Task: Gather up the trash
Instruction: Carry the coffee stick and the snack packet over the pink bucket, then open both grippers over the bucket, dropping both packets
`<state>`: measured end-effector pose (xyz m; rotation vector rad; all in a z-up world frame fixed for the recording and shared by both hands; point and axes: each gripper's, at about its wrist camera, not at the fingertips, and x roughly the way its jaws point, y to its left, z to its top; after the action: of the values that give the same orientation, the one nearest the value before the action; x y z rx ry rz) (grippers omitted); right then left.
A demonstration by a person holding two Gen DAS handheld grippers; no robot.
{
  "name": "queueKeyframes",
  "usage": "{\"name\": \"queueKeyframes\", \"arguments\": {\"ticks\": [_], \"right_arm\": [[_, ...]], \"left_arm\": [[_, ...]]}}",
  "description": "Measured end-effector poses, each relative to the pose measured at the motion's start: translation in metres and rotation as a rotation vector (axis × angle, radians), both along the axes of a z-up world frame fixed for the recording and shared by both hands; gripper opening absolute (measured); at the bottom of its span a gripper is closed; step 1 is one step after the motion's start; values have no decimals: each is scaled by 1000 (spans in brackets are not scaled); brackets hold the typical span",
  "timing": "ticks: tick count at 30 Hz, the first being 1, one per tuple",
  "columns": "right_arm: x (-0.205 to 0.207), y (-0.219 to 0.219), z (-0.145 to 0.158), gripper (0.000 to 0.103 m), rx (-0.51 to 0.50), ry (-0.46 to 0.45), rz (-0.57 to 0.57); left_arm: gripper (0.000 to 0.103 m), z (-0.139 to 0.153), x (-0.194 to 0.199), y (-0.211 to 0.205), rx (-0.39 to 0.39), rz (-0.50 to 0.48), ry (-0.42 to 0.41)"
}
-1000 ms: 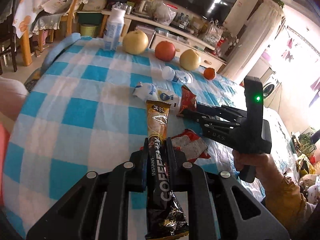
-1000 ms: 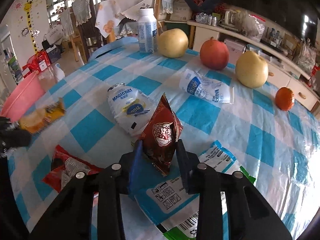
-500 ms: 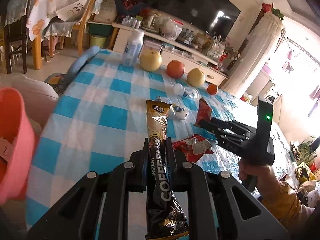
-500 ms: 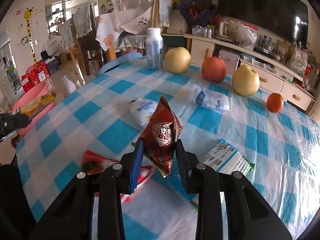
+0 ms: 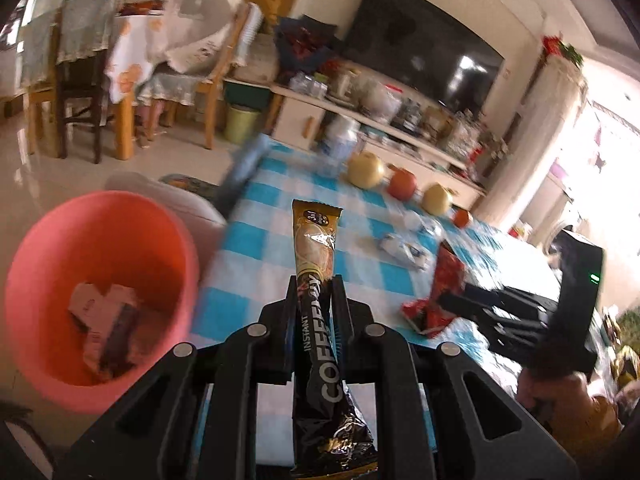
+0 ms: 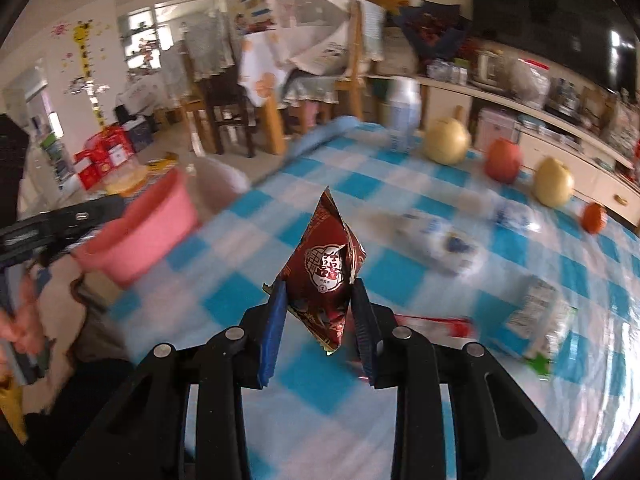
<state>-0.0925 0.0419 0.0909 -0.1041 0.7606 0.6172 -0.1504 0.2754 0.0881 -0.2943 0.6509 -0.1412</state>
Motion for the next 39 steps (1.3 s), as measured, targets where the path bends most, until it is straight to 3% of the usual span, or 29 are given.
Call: {"name": "queueKeyframes", "arguments": {"ticks": [11,14,19,21,23,24,26,28,33,39], "right_arm": [[-12,143,54,34,44,-59,226],[-10,179,58,34,41,-64,270],[-1,222,48,36,21,-54,298],[4,235,38,41,22,-22,312],[9,242,26,56,11,-9,294],[11,242,22,58,18,3,278],[14,234,17,76,47,21,245],[15,220,17,85,69,19,191],[9,187,17,90,60,-8,90],[-17,166,14,93,-24,-78,53]], "left_arm": [[17,-6,-15,110,-60,264,-8],[17,-14,-12,131,-90,305,4],[17,-28,-3,145,-75,333,26],[25,-37,1,150,-77,342,51],[39,-45,0,155,-80,362,69],[46,-48,-2,158,-78,368,74],[54,-52,-7,158,-62,375,73],[62,-51,-15,158,-39,382,49],[82,-30,-32,150,19,368,-76],[88,-9,-46,129,77,313,-176]]}}
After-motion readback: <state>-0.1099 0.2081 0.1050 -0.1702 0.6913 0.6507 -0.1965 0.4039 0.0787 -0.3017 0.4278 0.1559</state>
